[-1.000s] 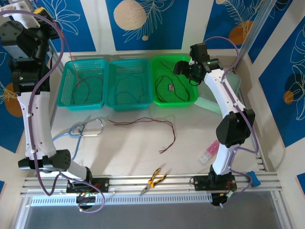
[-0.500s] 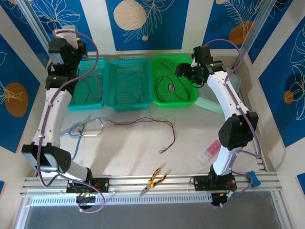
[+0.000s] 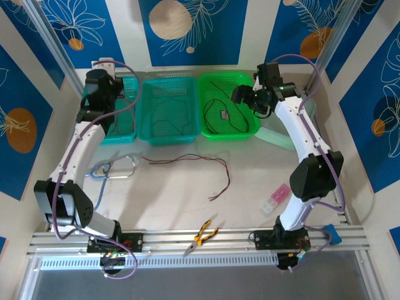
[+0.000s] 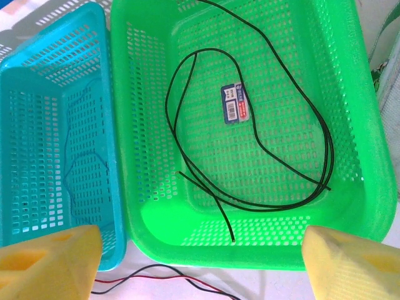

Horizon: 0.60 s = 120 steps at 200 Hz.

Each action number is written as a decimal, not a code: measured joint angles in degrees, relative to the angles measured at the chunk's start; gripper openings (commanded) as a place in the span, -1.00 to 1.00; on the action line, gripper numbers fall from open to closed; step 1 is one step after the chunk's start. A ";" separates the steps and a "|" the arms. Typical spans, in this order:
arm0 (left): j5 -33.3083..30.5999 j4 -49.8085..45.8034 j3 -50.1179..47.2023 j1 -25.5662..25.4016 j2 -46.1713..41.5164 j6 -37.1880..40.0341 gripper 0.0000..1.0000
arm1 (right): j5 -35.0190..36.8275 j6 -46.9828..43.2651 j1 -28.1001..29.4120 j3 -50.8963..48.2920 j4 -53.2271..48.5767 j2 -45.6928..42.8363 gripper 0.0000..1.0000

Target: Untangle the cables

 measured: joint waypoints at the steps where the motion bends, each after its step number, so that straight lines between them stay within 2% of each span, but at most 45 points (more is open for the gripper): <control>1: -0.07 0.00 -0.07 0.00 0.04 0.00 -1.00 | 0.00 -0.02 0.00 -0.04 0.00 0.00 0.67; 54: -2.12 -4.11 0.48 1.29 6.51 -5.35 -1.00 | -0.68 -0.22 -0.39 -2.91 0.02 -1.53 0.67; 120: -1.86 -7.80 0.55 6.47 12.59 -12.35 -1.00 | -0.79 -0.22 0.22 -4.98 -0.02 -4.00 0.67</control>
